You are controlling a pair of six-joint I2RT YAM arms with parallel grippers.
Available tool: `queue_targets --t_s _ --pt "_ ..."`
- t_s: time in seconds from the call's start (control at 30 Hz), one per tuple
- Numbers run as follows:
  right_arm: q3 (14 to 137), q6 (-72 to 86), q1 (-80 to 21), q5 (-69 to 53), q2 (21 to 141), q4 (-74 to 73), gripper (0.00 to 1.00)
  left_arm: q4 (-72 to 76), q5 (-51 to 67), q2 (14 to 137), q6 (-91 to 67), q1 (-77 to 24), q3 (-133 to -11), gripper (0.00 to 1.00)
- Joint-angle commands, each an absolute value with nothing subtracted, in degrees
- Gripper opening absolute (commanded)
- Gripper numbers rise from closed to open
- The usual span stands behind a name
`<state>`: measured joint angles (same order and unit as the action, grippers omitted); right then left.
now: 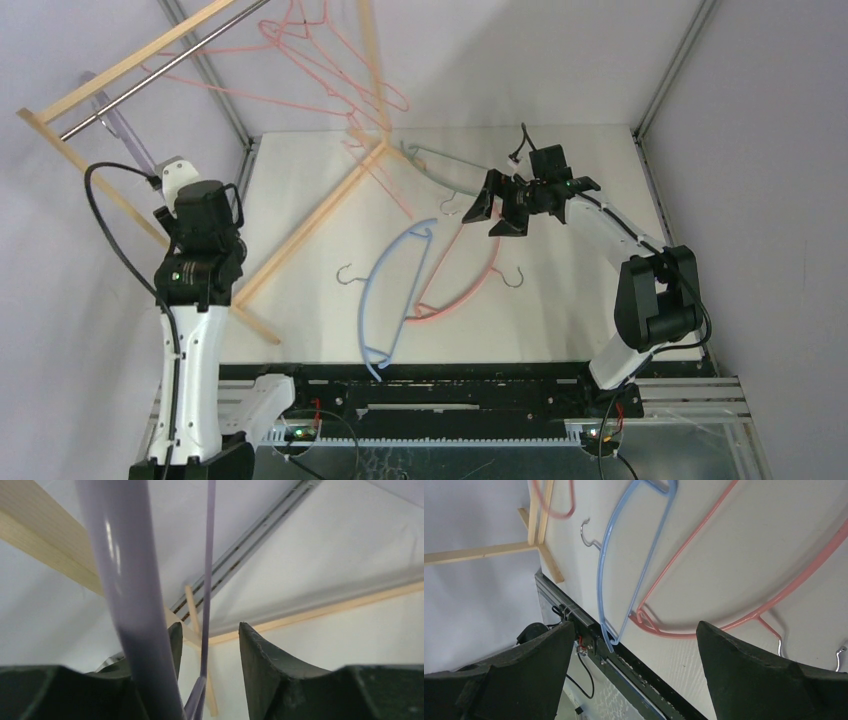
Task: Organize the hangers
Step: Place the hanger at the clothesline.
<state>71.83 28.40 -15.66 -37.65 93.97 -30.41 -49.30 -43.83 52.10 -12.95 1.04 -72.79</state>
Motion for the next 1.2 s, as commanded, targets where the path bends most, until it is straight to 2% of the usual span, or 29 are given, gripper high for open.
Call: queue_targets --t_s 0.0,0.07,0.37,0.6,0.73,0.9,1.0,1.03,1.13,1.17 --pt "74.01 26.6 -16.39 -37.48 92.41 -30.07 1.0 -48.88 -33.17 47.34 -12.43 1.4 -72.47 0.53" --pt "73.97 25.9 -16.63 -37.58 92.29 -30.84 1.0 -48.87 -30.63 45.57 -13.58 1.35 -71.07 0.6" --pt "73.7 24.83 -16.85 -38.28 91.75 -31.29 1.0 -48.52 -22.03 35.72 -20.52 1.24 -60.27 0.7" --pt "77.15 20.07 -18.3 -31.15 90.06 -36.72 1.0 -49.66 -17.47 27.95 -23.9 1.0 -51.27 0.84" --pt "80.98 17.33 -19.11 -29.63 90.47 -42.29 1.0 -48.87 -12.8 27.79 -24.97 0.3 -49.94 0.86" --pt "87.94 10.5 -27.13 0.0 89.84 -52.17 0.98 -48.11 -9.5 27.77 -27.18 -0.68 -47.75 0.82" --pt "85.69 12.49 -26.59 9.17 85.53 -50.14 1.0 -48.01 -9.13 27.73 -28.0 -1.25 -47.06 0.8" --pt "84.23 14.55 -25.18 9.85 84.04 -49.17 1.0 -47.78 -8.73 27.73 -28.11 -1.35 -46.95 0.8" --pt "81.08 16.91 -17.49 -5.13 83.39 -47.28 1.0 -47.39 -7.27 27.97 -28.5 -1.83 -46.64 0.77" --pt "81.15 16.99 -16.42 -5.74 83.97 -48.27 1.0 -47.42 -6.73 27.98 -28.71 -2.14 -46.44 0.77"
